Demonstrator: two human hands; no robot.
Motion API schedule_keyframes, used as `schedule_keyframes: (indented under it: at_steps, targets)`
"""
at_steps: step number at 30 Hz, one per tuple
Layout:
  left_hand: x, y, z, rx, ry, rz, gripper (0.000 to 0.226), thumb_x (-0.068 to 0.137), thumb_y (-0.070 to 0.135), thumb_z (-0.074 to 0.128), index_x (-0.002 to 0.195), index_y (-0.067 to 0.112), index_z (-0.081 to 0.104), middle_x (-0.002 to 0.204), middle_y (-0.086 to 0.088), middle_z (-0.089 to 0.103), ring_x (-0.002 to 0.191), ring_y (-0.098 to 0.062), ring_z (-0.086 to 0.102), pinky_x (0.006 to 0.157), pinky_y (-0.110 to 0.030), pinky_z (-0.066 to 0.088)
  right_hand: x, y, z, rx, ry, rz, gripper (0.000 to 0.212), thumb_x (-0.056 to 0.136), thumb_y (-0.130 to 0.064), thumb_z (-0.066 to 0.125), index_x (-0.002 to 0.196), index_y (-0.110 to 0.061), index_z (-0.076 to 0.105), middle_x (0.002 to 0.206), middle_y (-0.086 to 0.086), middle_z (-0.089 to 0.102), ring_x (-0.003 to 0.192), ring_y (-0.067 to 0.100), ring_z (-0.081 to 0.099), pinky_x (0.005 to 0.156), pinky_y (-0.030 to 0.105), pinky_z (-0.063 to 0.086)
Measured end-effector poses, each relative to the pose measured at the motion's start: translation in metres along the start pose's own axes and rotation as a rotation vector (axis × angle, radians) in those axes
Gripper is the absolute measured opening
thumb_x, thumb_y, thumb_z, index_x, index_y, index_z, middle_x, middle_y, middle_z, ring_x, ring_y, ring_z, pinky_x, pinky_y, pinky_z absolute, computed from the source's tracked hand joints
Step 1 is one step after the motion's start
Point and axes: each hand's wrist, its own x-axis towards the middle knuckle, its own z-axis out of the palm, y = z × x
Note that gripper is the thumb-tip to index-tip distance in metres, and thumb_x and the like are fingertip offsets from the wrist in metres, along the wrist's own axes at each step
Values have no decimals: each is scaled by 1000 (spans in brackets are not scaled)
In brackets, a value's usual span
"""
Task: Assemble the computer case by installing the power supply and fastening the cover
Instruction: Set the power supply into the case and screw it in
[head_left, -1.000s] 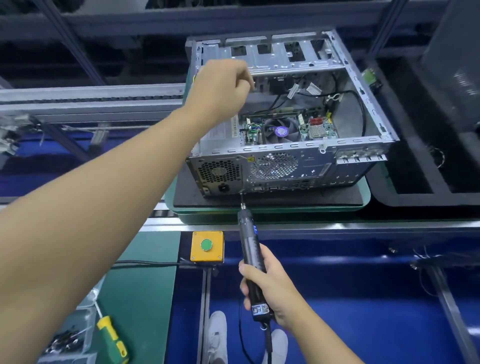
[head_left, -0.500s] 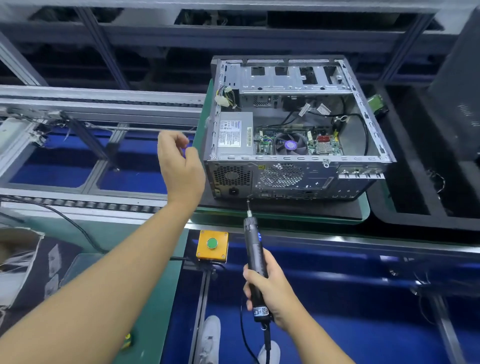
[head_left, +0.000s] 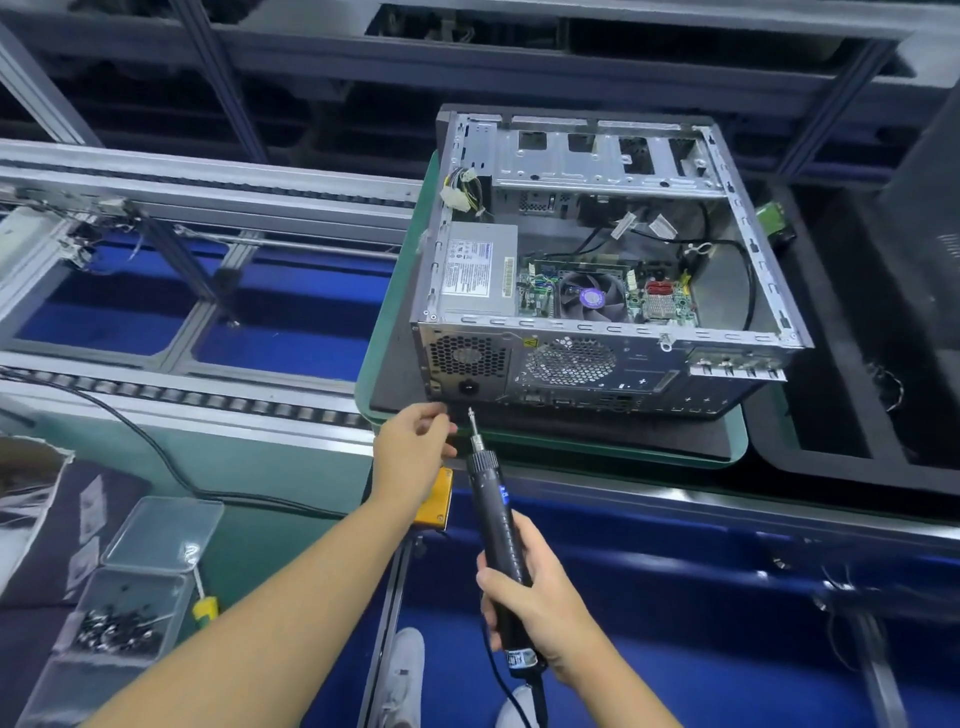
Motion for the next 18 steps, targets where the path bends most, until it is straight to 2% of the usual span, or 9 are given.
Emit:
schedule_keyframes:
  at_steps: [2, 4, 6, 8, 13, 18]
  targets:
    - [2, -3, 0, 261, 6, 236, 23, 97, 23, 57, 115, 22, 70, 88, 10, 71, 75, -12, 68, 72, -36, 59, 7, 0, -6, -8, 0, 1, 60, 84, -25, 71, 135, -50, 50, 88, 7, 62, 61, 25, 56, 55, 34, 53]
    - [3, -10, -2, 687, 32, 516, 30, 99, 30, 50, 123, 25, 66, 98, 7, 66, 87, -17, 64, 72, -38, 55, 12, 2, -13, -33, 6, 19, 61, 84, -27, 72, 135, -51, 49, 88, 9, 63, 61, 28, 56, 56, 35, 53]
    - [6, -17, -5, 964, 38, 720, 41, 99, 29, 43, 135, 19, 59, 102, 0, 63, 85, -23, 60, 66, -41, 53, 16, 3, -21, -49, 14, 50, 64, 83, -29, 73, 137, -54, 47, 86, 13, 65, 62, 31, 55, 58, 37, 53]
    - [6, -23, -9, 1076, 59, 853, 50, 95, 29, 44, 140, 11, 54, 99, -5, 61, 80, -26, 57, 60, -41, 49, 19, 0, -26, -59, 9, 56, 67, 82, -29, 74, 138, -55, 46, 86, 13, 65, 63, 31, 55, 59, 37, 53]
    - [2, -30, -11, 1253, 76, 862, 65, 88, 32, 55, 148, 10, 42, 110, -7, 55, 89, -28, 52, 65, -40, 44, 21, -14, -29, -72, -27, 8, 69, 83, -23, 74, 139, -54, 46, 92, 5, 63, 64, 26, 58, 55, 35, 53]
    - [2, -15, 1, 1322, 80, 786, 61, 85, 31, 52, 141, 9, 48, 116, -7, 55, 93, -28, 52, 67, -42, 44, 13, -29, -27, -70, -21, -37, 66, 83, -24, 73, 136, -55, 48, 94, 4, 65, 63, 25, 58, 55, 35, 53]
